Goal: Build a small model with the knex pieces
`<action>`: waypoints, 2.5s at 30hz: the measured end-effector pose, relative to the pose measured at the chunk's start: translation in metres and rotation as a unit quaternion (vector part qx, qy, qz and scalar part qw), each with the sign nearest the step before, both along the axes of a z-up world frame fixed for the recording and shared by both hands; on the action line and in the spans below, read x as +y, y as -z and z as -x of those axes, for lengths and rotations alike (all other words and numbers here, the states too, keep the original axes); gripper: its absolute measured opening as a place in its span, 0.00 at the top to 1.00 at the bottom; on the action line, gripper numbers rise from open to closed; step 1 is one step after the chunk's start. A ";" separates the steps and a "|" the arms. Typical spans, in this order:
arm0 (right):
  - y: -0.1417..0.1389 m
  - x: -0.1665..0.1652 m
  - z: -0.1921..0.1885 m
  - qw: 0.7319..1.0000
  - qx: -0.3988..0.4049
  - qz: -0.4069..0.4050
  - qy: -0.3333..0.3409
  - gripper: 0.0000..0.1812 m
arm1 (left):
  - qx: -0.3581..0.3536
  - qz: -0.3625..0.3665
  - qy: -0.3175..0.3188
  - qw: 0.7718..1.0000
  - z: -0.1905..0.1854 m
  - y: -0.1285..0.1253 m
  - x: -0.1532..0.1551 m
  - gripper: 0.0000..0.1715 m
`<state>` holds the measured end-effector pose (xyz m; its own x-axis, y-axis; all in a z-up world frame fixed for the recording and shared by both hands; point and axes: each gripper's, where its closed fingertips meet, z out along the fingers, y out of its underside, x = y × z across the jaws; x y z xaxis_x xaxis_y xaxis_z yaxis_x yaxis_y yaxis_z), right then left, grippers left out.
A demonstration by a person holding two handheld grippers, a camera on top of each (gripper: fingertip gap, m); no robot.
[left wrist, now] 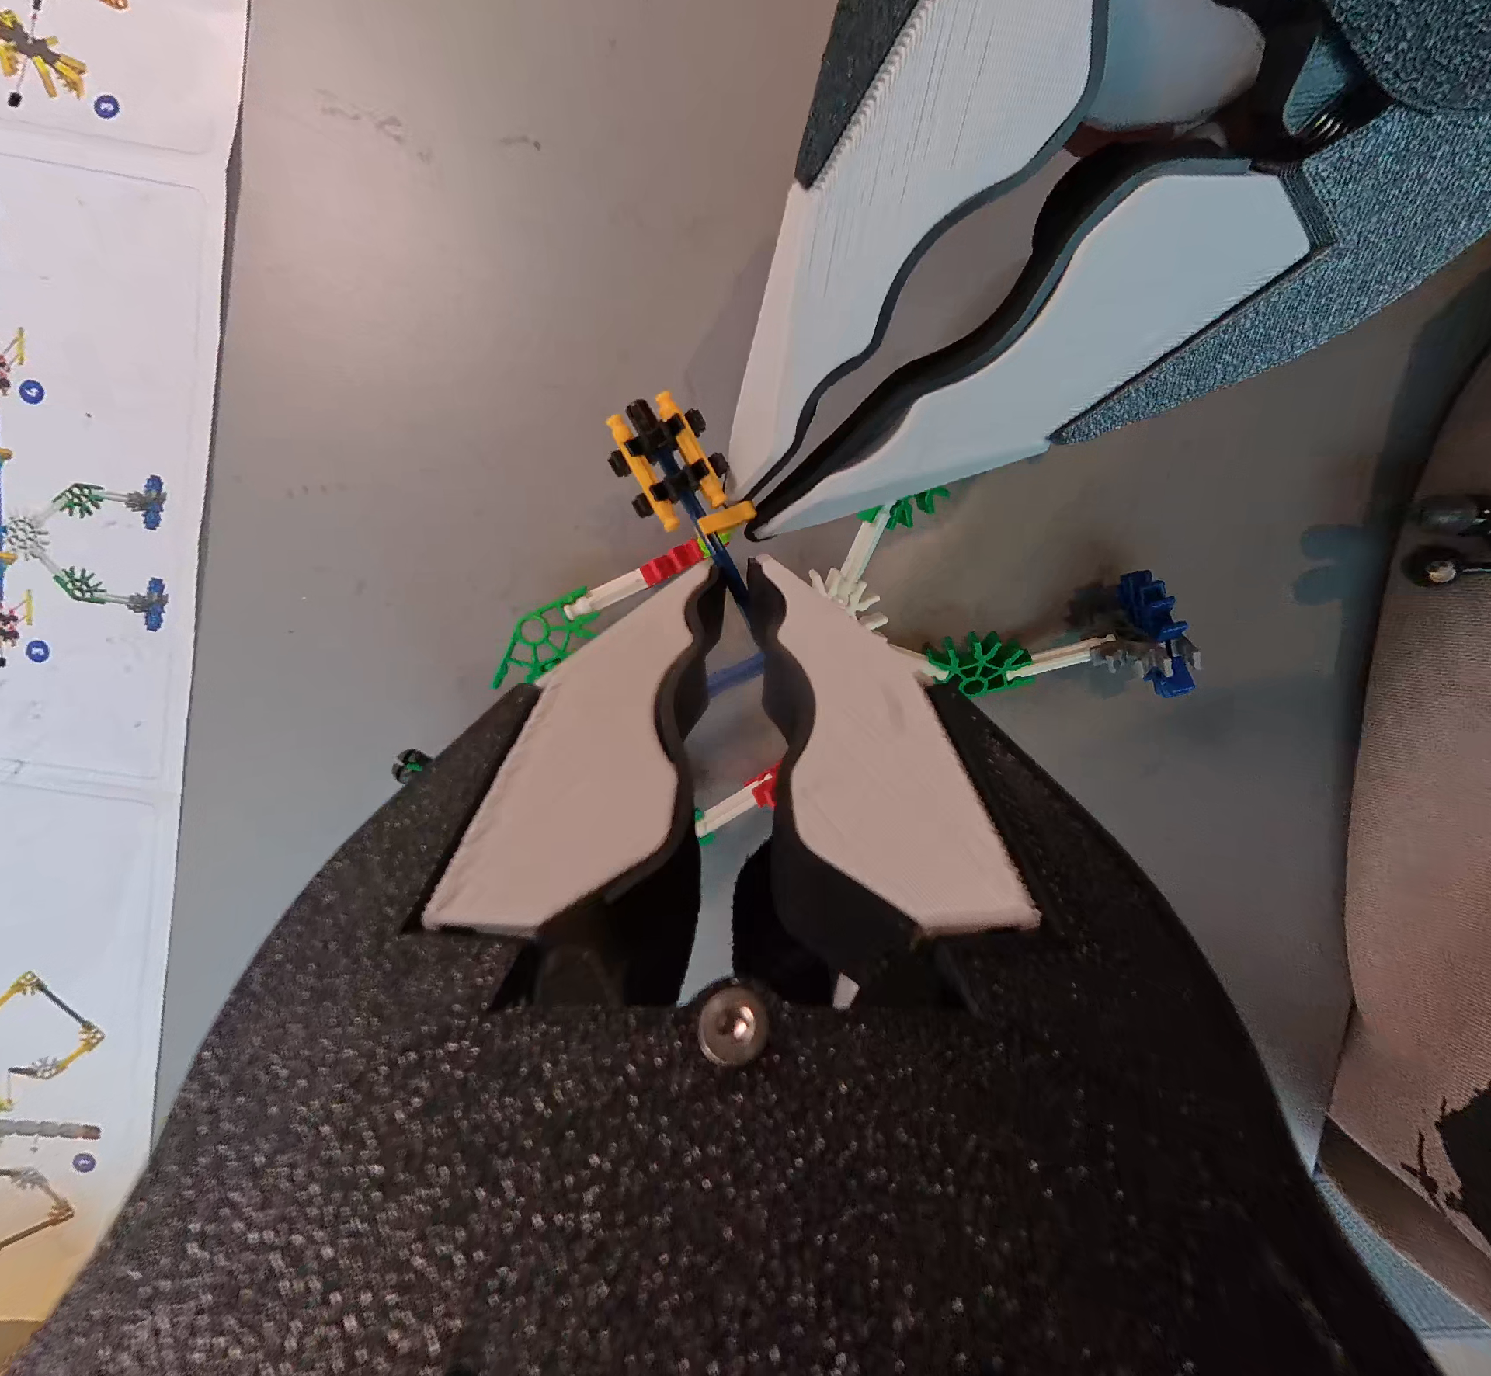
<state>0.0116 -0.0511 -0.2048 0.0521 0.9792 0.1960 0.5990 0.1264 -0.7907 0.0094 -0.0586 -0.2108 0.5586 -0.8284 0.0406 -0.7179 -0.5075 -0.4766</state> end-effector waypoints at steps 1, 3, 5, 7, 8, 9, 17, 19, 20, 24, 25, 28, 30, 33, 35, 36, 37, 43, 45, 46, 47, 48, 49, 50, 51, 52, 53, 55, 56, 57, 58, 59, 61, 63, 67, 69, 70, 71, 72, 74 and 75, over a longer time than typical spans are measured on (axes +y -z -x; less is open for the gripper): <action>0.000 -0.001 0.001 1.000 0.002 0.000 0.000 1.00 | 0.003 -0.001 0.002 1.000 0.000 0.000 0.000 0.97; 0.002 -0.002 0.001 1.000 0.002 0.000 0.002 1.00 | 0.006 0.003 0.004 1.000 -0.001 0.001 0.000 0.97; 0.004 -0.004 0.001 1.000 0.002 0.006 -0.001 1.00 | 0.012 0.007 0.008 1.000 -0.001 0.002 -0.002 0.97; 0.006 -0.004 0.002 1.000 0.002 0.008 -0.002 1.00 | 0.021 0.006 0.015 1.000 -0.001 0.004 -0.003 0.97; 0.006 -0.004 0.001 1.000 0.002 0.009 -0.004 1.00 | 0.022 0.006 0.016 1.000 -0.001 0.004 -0.003 0.97; 0.006 -0.005 0.002 1.000 0.003 0.013 -0.006 1.00 | 0.025 0.006 0.020 0.999 -0.001 0.004 -0.003 0.97; 0.001 -0.008 0.000 0.999 0.015 0.031 -0.018 1.00 | 0.036 0.017 0.035 0.999 0.002 0.000 -0.006 0.98; 0.001 -0.008 0.000 0.999 0.018 0.036 -0.017 1.00 | 0.038 0.017 0.036 0.998 0.002 0.000 -0.006 0.98; 0.001 -0.007 0.000 0.999 0.020 0.037 -0.015 1.00 | 0.039 0.017 0.036 0.998 0.002 0.000 -0.006 0.98; -0.003 -0.004 0.000 0.999 0.034 0.037 -0.005 1.00 | 0.031 0.014 0.029 0.999 0.002 -0.004 -0.004 0.98; -0.003 -0.003 0.000 0.999 0.036 0.035 -0.003 1.00 | 0.031 0.015 0.027 0.999 0.002 -0.004 -0.003 0.97; -0.005 0.000 0.000 0.998 0.044 0.041 0.004 1.00 | 0.027 0.016 0.020 0.999 0.003 -0.004 -0.002 0.98; -0.005 0.001 0.000 0.998 0.048 0.043 0.009 1.00 | 0.023 0.016 0.015 0.999 0.003 -0.005 -0.001 0.98; -0.003 0.003 0.001 0.998 0.046 0.036 0.012 1.00 | 0.020 0.019 0.014 1.000 0.002 -0.003 -0.001 0.98; -0.003 0.004 0.001 0.998 0.047 0.032 0.014 1.00 | 0.022 0.020 0.018 0.999 0.002 -0.003 -0.002 0.97; -0.002 0.004 0.002 0.999 0.044 0.025 0.015 1.00 | 0.026 0.022 0.022 0.999 0.002 -0.002 -0.002 0.97; -0.001 0.004 0.002 0.999 0.042 0.020 0.013 1.00 | 0.030 0.022 0.027 0.999 0.002 -0.001 -0.003 0.97; 0.000 -0.004 0.004 0.999 0.037 -0.016 -0.013 1.00 | 0.025 0.026 0.032 0.999 0.000 -0.001 -0.003 0.98; 0.002 -0.002 0.004 0.999 0.030 -0.041 -0.013 1.00 | 0.034 0.021 0.031 0.999 0.001 0.001 -0.001 0.98; 0.002 -0.001 0.004 0.999 0.032 -0.043 -0.011 1.00 | 0.040 0.016 0.033 0.999 0.001 0.001 0.000 0.98; 0.001 0.000 0.004 0.999 0.036 -0.037 -0.011 1.00 | 0.043 0.016 0.035 0.998 0.001 0.000 0.000 0.98; 0.000 0.000 0.004 0.999 0.041 -0.026 -0.009 1.00 | 0.041 0.016 0.033 0.998 0.000 -0.001 0.001 0.98; 0.000 -0.001 0.004 0.999 0.045 -0.015 -0.009 1.00 | 0.038 0.019 0.032 0.999 0.001 -0.001 0.000 0.98; 0.000 -0.001 0.004 0.999 0.044 -0.015 -0.010 1.00 | 0.039 0.021 0.032 0.999 0.001 -0.001 0.000 0.98; 0.000 -0.002 0.004 0.999 0.044 -0.015 -0.012 1.00 | 0.040 0.021 0.032 0.998 0.001 -0.001 -0.001 0.98; 0.000 -0.002 0.004 0.999 0.047 -0.009 -0.012 1.00 | 0.041 0.021 0.033 0.998 0.002 -0.001 -0.001 0.98; -0.001 -0.002 0.004 0.999 0.050 -0.002 -0.012 1.00 | 0.041 0.020 0.032 0.998 0.002 -0.002 -0.001 0.98; -0.003 0.001 0.002 0.998 0.055 -0.002 -0.010 1.00 | 0.036 0.024 0.030 0.999 0.001 -0.003 -0.002 0.98; -0.004 -0.001 0.002 0.998 0.057 0.004 -0.011 1.00 | 0.034 0.024 0.029 0.999 0.001 -0.004 -0.003 0.98; -0.003 -0.002 0.002 0.999 0.053 -0.003 -0.013 1.00 | 0.036 0.025 0.029 0.999 0.001 -0.003 -0.004 0.98; -0.001 -0.004 0.003 0.999 0.047 -0.009 -0.016 1.00 | 0.040 0.030 0.033 0.998 0.002 -0.001 -0.006 0.98; -0.001 -0.005 0.003 0.999 0.050 -0.006 -0.017 1.00 | 0.039 0.033 0.034 0.998 0.001 0.000 -0.008 0.98; -0.003 -0.004 0.004 0.998 0.053 -0.007 -0.017 1.00 | 0.036 0.032 0.035 0.998 0.000 -0.002 -0.008 0.98; -0.003 -0.007 0.004 0.998 0.048 -0.033 -0.032 1.00 | 0.048 0.032 0.044 0.997 0.001 -0.002 -0.010 0.98; 0.003 -0.012 0.005 0.997 0.026 -0.046 -0.052 1.00 | 0.048 0.043 0.030 0.997 0.003 0.004 -0.011 0.98; -0.003 -0.010 0.004 0.998 0.045 -0.034 -0.041 1.00 | 0.034 0.031 0.014 0.999 0.004 -0.001 -0.007 0.98; -0.004 -0.009 0.003 0.998 0.050 -0.014 -0.036 1.00 | 0.029 0.024 0.005 0.999 0.005 -0.003 -0.004 0.98; -0.003 -0.008 0.002 0.998 0.048 0.003 -0.032 1.00 | 0.026 0.020 -0.003 0.999 0.007 -0.004 -0.002 0.98; -0.002 -0.007 0.001 0.998 0.046 0.007 -0.029 0.99 | 0.024 0.015 -0.012 1.000 0.009 -0.004 0.000 0.98; 0.000 -0.005 -0.001 0.999 0.043 0.014 -0.022 0.98 | 0.011 0.013 -0.026 1.000 0.013 -0.005 0.002 0.98; 0.001 -0.006 -0.002 0.999 0.041 0.025 -0.020 0.96 | 0.000 0.014 -0.031 0.999 0.013 -0.005 0.002 0.97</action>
